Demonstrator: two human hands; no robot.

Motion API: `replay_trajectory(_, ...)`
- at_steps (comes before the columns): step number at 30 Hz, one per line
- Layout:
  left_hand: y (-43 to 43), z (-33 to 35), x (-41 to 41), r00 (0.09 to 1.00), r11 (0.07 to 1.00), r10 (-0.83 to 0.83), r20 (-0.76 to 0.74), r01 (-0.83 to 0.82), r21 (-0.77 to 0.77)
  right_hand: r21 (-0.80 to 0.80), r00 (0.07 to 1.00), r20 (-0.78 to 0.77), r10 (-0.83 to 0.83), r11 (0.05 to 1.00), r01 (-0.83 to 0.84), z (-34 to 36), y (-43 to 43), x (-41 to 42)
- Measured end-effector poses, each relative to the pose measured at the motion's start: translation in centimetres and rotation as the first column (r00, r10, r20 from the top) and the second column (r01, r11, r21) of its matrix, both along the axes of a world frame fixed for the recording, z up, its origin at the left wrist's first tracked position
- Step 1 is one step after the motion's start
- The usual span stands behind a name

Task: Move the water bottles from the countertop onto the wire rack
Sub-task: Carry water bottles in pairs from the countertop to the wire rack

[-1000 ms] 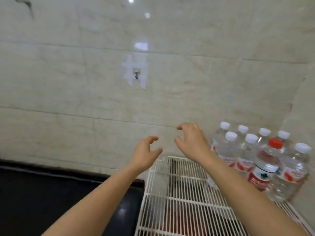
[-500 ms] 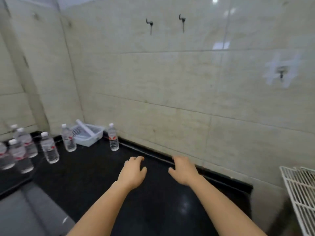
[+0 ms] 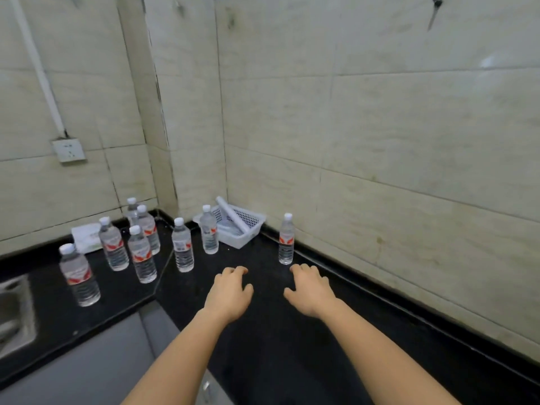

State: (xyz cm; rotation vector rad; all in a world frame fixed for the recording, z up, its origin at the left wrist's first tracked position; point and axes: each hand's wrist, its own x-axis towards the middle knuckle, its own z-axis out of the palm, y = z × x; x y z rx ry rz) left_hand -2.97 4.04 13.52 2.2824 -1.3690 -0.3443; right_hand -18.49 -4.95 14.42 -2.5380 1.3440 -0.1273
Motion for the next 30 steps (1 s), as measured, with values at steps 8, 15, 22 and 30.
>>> replay_trajectory(8, -12.4, -3.7, 13.1, 0.998, 0.999, 0.043, -0.038, -0.043, -0.02, 0.022, 0.995, 0.029, -0.09, 0.996, 0.09, -4.3, -13.1, 12.0)
replay_trajectory(15, -22.9, -7.9, 24.6, 0.958, 0.968, 0.238, -0.159, -0.248, -0.046, 0.143, 0.875, 0.176, -0.45, 0.891, 0.43, -9.1, -24.2, 18.2)
replay_trajectory(22, -30.3, -10.5, 31.2, 0.781, 0.843, 0.465, -0.417, -0.534, -0.06, 0.243, 0.759, 0.295, -0.581, 0.813, 0.529, -11.9, -31.5, 19.7)
replay_trajectory(30, -34.3, -11.3, 35.6, 0.763, 0.821, 0.361, -0.536, -0.533, -0.206, 0.38, 0.579, 0.571, -0.582, 0.813, 0.442, -13.3, -33.5, 20.6)
